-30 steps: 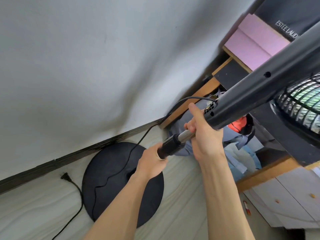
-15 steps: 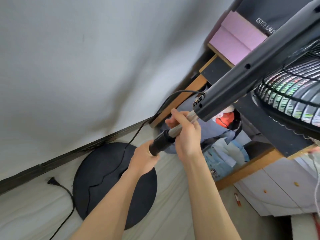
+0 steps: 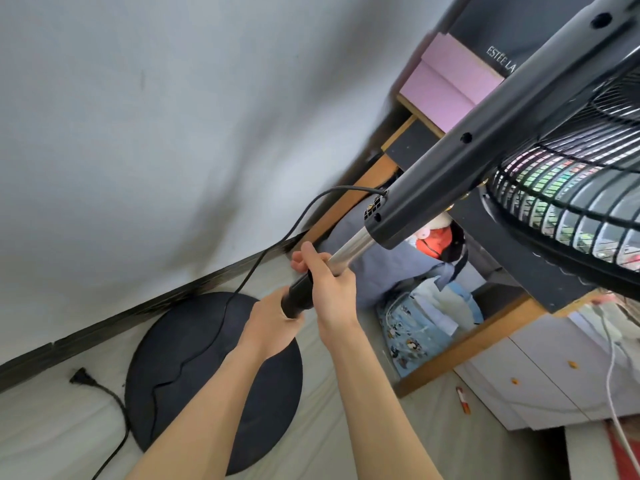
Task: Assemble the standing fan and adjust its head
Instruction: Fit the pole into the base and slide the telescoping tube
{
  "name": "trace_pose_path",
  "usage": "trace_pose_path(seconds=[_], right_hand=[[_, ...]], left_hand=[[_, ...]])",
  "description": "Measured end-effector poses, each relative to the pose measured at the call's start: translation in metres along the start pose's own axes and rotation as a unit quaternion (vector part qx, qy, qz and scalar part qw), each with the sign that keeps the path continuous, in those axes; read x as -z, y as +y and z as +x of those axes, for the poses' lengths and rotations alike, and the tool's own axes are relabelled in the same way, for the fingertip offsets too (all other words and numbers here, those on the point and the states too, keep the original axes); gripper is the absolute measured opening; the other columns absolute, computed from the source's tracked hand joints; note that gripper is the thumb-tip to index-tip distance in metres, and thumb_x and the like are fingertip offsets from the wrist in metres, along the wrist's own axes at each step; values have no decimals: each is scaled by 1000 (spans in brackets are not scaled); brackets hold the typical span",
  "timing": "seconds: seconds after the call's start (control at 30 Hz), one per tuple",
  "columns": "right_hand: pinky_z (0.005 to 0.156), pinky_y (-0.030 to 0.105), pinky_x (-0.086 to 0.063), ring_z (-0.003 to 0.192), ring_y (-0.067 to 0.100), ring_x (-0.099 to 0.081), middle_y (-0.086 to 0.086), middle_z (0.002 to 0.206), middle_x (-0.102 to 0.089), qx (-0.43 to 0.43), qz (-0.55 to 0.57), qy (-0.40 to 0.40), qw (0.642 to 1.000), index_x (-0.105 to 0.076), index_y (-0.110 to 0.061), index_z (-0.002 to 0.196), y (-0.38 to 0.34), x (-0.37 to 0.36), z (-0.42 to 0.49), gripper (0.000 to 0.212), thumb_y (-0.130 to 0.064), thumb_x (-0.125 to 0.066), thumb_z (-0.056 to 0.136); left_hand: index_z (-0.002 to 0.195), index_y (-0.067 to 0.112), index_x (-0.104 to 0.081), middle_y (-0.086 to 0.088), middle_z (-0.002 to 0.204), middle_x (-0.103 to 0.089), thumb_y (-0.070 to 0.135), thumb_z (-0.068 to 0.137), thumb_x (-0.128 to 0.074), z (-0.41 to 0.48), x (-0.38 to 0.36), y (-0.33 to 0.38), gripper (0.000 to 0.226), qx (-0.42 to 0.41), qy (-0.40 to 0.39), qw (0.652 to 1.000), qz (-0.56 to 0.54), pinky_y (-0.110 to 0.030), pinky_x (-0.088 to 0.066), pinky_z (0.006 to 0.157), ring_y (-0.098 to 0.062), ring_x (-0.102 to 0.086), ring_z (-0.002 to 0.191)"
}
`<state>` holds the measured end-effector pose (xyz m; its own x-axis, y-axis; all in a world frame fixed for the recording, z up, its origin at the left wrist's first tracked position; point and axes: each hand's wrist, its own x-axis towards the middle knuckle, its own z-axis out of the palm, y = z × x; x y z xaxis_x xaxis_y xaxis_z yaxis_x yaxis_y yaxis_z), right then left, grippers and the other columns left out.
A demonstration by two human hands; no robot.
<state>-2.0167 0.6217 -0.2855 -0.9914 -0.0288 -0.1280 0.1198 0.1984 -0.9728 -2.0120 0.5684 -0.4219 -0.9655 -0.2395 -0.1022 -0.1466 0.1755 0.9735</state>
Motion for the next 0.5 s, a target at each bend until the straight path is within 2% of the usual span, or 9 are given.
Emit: trace_pose_path(seconds=[0.1,0.13,0.2,0.27,0.4,0.5], right_hand=[[93,44,-56,76,19,-72,1,62,-68,17,7,21,1000,-59,-23,48,-10,5,5,46,-32,-71,92],[86,42,-56,64,18,-67,-1,52,-60,27,17,29,999,-55,-24,43,-14,7,6,52,-29,-71,92],[68,38,-49,46,16,-47,-2,43,-42,35,55,27,998,-43,-22,40,-16,9,9,59,-21,-70,92],[62,33,-42,44,16,-34,-1,43,-34,32,79,27,996,-37,-18,45,-17,10,12,57,-14,-69,91],[54,27,-40,40,15,-33,-1,43,-33,23,82,30,996,-37,-17,44,-20,6,13,55,-5,-67,89],[52,28,-39,39,15,-32,-2,40,-33,33,85,16,996,-38,-18,42,-29,6,15,56,-1,-65,88]], left_hand=[[90,38,-57,10,80,-69,29,83,-63,-1,-1,4,12,1,-6,1000,0,-44,-58,74,-13,-64,73],[88,37,-56,9,79,-69,27,82,-62,-3,-2,6,13,3,-10,1000,-3,-46,-58,74,-15,-64,73],[87,36,-56,8,77,-67,24,80,-61,-5,-1,6,14,5,-14,1000,-9,-47,-56,74,-18,-63,74],[89,36,-57,8,77,-68,24,79,-61,-7,-1,7,16,7,-12,1000,-20,-48,-56,74,-19,-64,74],[87,38,-58,8,75,-67,23,78,-61,-10,1,7,17,15,-7,999,-37,-47,-56,71,-20,-64,71],[83,41,-57,7,70,-66,19,78,-61,-12,4,11,22,23,2,999,-42,-43,-54,66,-21,-62,68]])
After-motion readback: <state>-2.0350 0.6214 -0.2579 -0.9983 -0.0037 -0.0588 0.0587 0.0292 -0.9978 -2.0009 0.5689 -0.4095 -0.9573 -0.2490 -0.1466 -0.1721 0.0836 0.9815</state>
